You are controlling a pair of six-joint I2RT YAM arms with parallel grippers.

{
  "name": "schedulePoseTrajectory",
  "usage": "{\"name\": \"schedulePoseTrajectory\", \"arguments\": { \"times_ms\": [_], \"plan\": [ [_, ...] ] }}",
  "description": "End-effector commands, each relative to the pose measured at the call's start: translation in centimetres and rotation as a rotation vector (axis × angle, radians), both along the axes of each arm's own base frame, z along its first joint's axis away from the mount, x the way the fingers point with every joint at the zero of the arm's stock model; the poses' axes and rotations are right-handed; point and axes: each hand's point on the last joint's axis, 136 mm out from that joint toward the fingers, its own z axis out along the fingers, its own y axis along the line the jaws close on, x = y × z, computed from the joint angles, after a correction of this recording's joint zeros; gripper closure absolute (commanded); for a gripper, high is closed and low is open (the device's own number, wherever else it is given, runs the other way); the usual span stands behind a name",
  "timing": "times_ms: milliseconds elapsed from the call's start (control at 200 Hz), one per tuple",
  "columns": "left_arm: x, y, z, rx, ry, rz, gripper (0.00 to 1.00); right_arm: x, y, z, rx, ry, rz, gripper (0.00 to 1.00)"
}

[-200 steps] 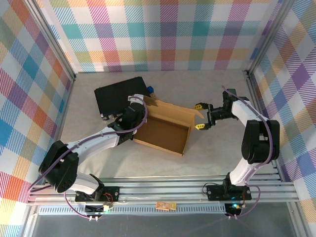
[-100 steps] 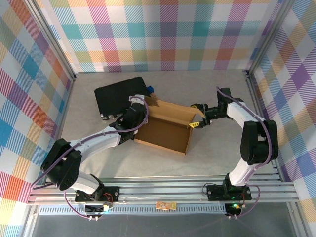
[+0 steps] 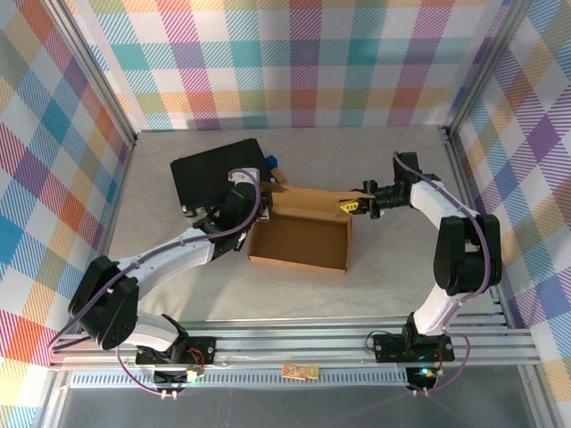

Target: Fold the paper box

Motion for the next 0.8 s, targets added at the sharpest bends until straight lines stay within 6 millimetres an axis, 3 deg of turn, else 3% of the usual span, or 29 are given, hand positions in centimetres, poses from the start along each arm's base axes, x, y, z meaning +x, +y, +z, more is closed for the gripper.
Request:
{"name": "schedulePoseTrajectory", "arguments": {
  "times_ms": [0, 80, 185, 255, 330, 420, 610, 795],
  "plan": [
    [-1.0, 0.1, 6.1, -0.282, 0.021, 0.078, 0.39, 1.5, -0.4, -0.1, -0.058, -0.056, 0.014, 0.89],
    [-1.8, 1.8, 8.7, -0.440, 0.075, 0.181, 0.33, 2.3, -0.5, 0.0, -0.081, -0.101, 0.043, 0.90],
    [-2.6, 5.0, 10.3, -0.594, 0.190, 0.325, 0.31, 3.2, -0.5, 0.1, -0.099, -0.160, 0.083, 0.91],
    [-2.4, 7.0, 10.4, -0.676, 0.256, 0.390, 0.30, 3.7, -0.5, 0.1, -0.103, -0.198, 0.108, 0.90],
    [-1.4, 8.1, 9.1, -0.776, 0.345, 0.426, 0.32, 4.1, -0.3, 0.1, -0.102, -0.236, 0.134, 0.90],
    [-0.3, 8.2, 6.7, -0.826, 0.469, 0.458, 0.34, 4.6, -0.3, 0.1, -0.108, -0.287, 0.157, 0.90],
    [1.3, 5.3, 1.9, -0.951, 0.650, 0.464, 0.34, 4.9, -0.2, -0.4, -0.096, -0.343, 0.198, 0.89],
    [1.9, 4.0, -0.2, -0.984, 0.680, 0.459, 0.34, 4.9, -0.2, -0.5, -0.083, -0.342, 0.202, 0.88]
  ]
}}
